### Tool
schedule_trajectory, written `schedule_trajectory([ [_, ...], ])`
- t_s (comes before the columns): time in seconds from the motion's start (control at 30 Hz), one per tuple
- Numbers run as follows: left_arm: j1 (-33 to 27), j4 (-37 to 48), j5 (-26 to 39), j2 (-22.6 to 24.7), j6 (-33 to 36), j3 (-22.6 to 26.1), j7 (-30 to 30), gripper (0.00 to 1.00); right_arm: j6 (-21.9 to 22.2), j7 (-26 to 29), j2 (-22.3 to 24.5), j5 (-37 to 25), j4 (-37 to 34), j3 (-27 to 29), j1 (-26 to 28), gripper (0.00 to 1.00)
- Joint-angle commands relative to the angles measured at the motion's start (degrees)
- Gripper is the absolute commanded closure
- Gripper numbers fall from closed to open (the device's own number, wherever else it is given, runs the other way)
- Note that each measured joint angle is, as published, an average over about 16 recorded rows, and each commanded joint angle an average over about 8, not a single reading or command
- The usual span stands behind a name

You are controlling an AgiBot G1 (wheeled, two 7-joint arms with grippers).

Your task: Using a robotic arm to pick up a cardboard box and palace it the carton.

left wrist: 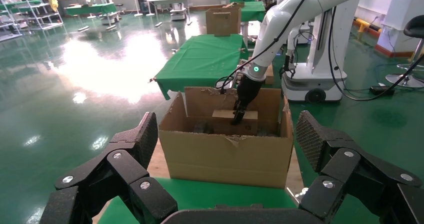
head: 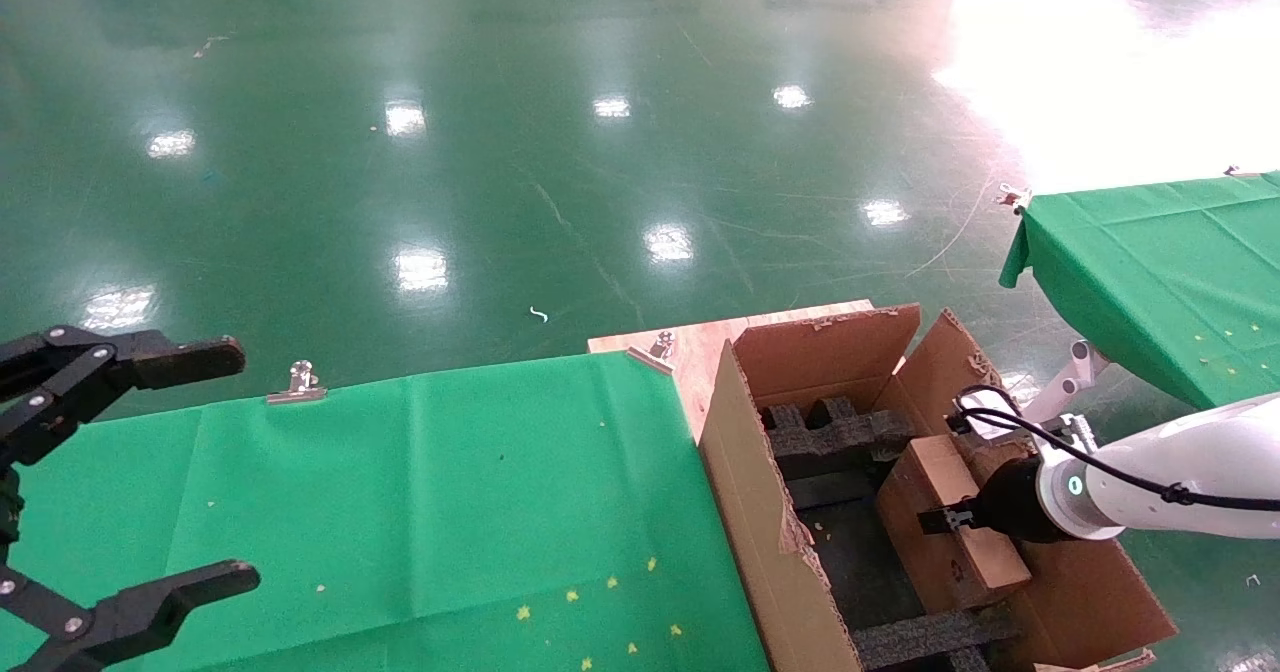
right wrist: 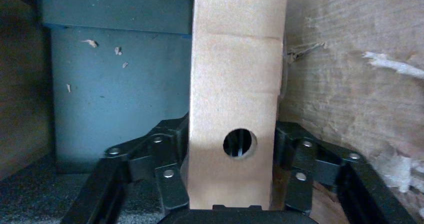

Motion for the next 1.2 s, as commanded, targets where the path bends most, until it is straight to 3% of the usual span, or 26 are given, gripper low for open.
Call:
schedule_trajectory([
  [0.03, 0.0, 0.0, 0.0, 0.0, 0.0, 0.0, 0.0, 0.0, 0.0, 0.1, 0.1, -0.1, 0.1, 0.0, 0.0, 0.0],
  [0.7, 0.0, 0.0, 0.0, 0.0, 0.0, 0.0, 0.0, 0.0, -0.1, 0.2, 1.4, -0.8, 1.6, 0.5, 1.6, 0.0],
  [1.2, 0.0, 0.0, 0.0, 0.0, 0.0, 0.0, 0.0, 0.0, 0.9, 0.0, 4.7, -2.8, 10.7, 4.6, 10.3, 0.0],
])
